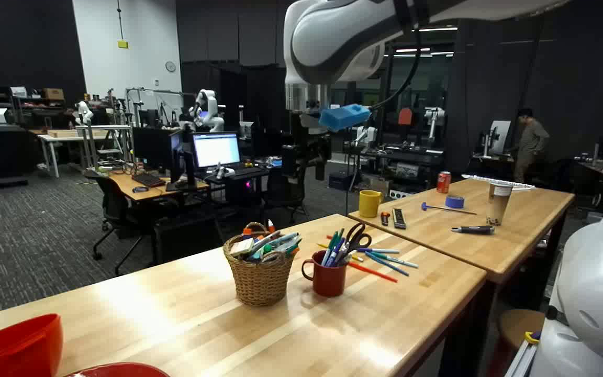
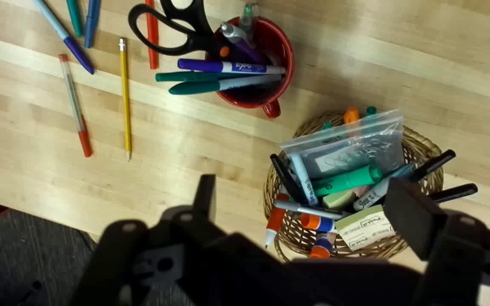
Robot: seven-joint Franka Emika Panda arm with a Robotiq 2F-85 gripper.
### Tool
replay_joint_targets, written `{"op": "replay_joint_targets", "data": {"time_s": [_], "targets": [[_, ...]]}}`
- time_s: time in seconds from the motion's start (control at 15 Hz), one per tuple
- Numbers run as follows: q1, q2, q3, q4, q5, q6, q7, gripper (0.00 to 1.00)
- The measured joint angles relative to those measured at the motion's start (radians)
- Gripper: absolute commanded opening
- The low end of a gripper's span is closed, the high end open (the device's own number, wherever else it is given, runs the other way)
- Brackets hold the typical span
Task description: Remove one marker from the cup
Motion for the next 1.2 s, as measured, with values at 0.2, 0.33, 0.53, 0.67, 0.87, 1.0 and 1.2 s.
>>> {"op": "replay_joint_targets", "data": {"time_s": [0.2,0.33,0.53,0.67,0.87,1.0,1.2], "targets": [[0.000,0.000,0.000,0.001,0.000,0.000,0.000,1.00],[0.000,0.000,0.000,0.001,0.000,0.000,0.000,1.00],[0.001,0.002,-0.003,0.001,0.000,0.000,0.000,1.00],[0.001,0.007,-0.010,0.003,0.000,0.000,-0.002,1.00],[0.000,0.032,-0.036,0.019,0.002,-0.002,-0.014,1.00],[0.000,0.060,-0.058,0.036,0.008,-0.003,-0.032,1.00],[-0.001,0.112,-0.089,0.067,0.027,-0.005,-0.071,1.00]]}}
